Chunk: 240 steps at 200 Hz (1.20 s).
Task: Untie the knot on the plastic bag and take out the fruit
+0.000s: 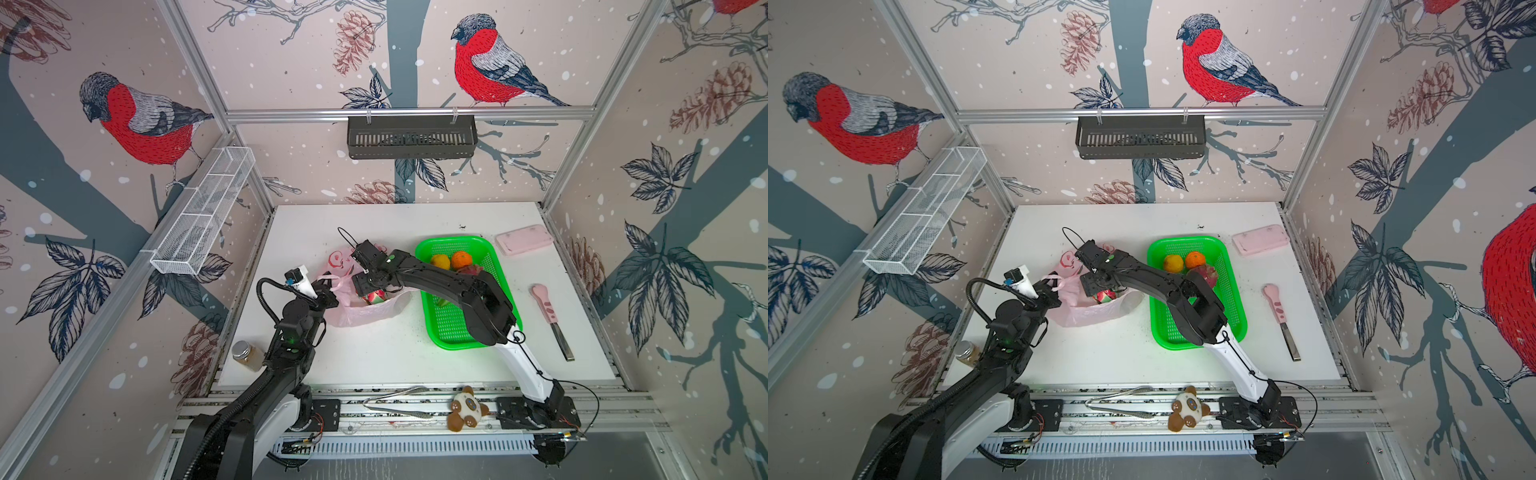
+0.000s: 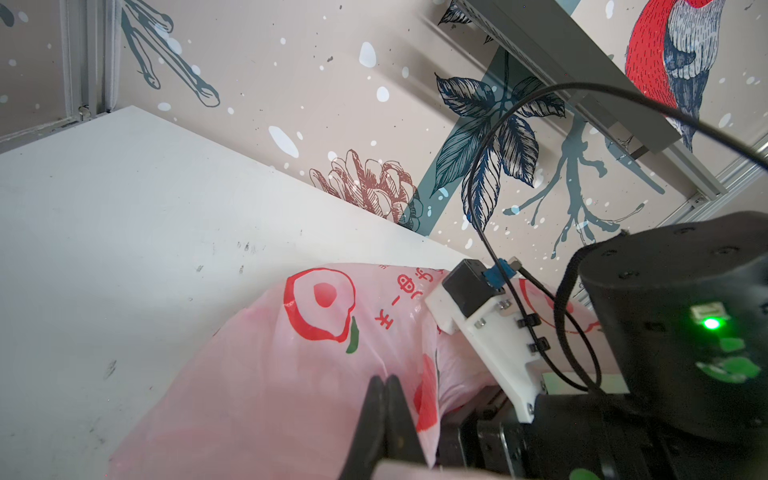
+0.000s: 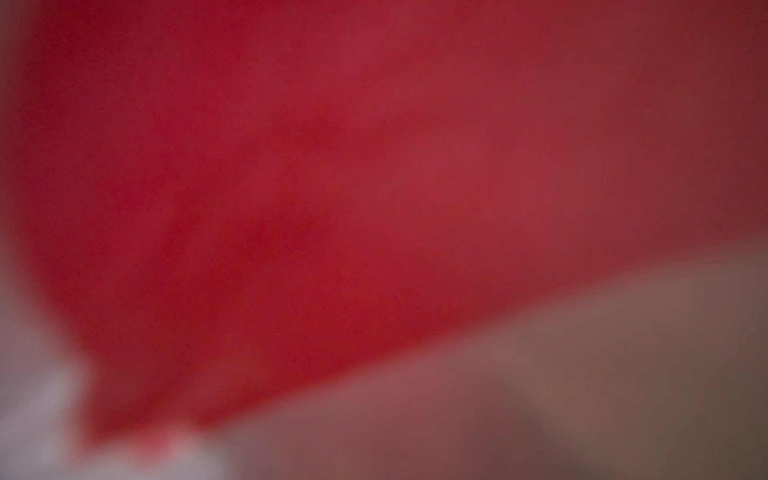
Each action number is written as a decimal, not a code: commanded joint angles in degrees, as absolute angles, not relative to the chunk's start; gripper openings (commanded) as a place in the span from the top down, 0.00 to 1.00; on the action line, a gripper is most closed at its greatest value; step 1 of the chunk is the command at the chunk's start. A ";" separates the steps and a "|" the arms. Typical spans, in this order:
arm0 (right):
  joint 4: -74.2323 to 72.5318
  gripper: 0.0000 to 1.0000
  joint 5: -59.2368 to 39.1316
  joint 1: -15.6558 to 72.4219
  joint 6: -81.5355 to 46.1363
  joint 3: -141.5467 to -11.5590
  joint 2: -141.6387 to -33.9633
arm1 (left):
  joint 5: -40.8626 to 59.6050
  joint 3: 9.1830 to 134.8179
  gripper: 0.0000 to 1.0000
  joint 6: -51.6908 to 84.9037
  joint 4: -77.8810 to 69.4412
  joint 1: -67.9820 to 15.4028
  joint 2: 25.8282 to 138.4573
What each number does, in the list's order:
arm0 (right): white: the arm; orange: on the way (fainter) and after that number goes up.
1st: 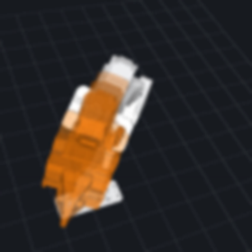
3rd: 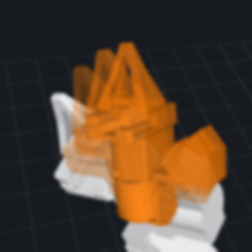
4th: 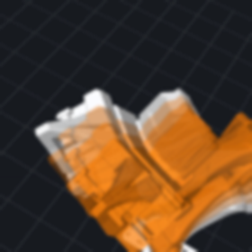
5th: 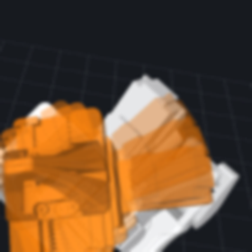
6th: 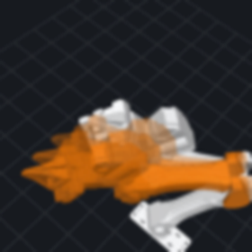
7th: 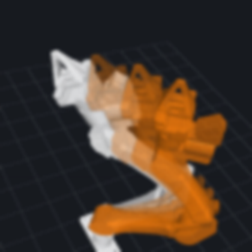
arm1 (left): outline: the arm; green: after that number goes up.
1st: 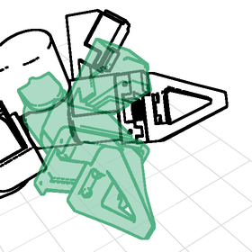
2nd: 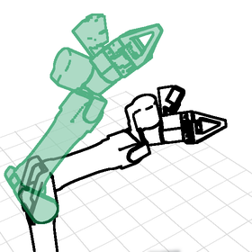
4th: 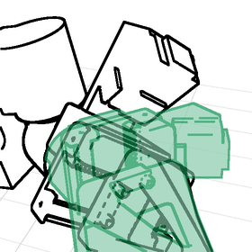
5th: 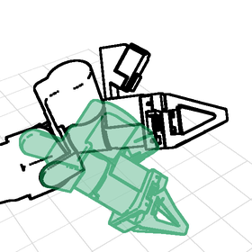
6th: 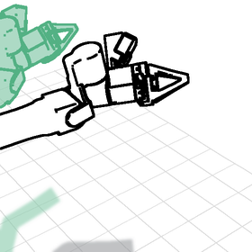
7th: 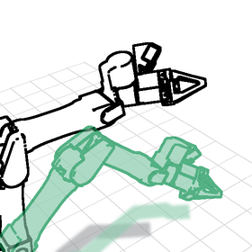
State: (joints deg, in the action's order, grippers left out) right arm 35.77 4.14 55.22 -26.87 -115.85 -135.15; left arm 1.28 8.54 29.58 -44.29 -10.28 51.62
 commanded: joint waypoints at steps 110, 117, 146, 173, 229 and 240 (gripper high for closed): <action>30.67 0.78 3.61 56.61 -27.39 -108.75 -124.68 | 0.09 6.32 1.00 29.27 -42.49 -11.25 48.32; 30.79 0.78 3.56 56.69 -27.19 -108.49 -124.33 | 0.00 6.39 1.00 29.25 -42.35 -11.25 48.20; 30.76 0.79 3.70 56.87 -26.81 -107.20 -122.80 | -0.46 6.76 1.00 29.18 -42.02 -11.25 47.64; 30.85 0.79 4.01 56.95 -26.24 -106.14 -121.50 | -0.99 7.45 1.00 28.94 -41.46 -11.25 47.40; 31.07 0.80 4.51 57.12 -24.46 -104.25 -119.33 | -2.61 9.33 1.00 28.39 -41.52 -11.26 48.33; 31.11 0.80 4.55 57.13 -24.19 -103.81 -118.93 | -2.65 9.75 1.00 28.39 -41.60 -11.25 48.82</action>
State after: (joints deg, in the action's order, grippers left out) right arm 32.95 3.62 56.99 -25.45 -104.31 -120.40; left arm -1.58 8.67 29.50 -39.92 -11.18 48.21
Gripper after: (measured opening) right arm 0.792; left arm 0.048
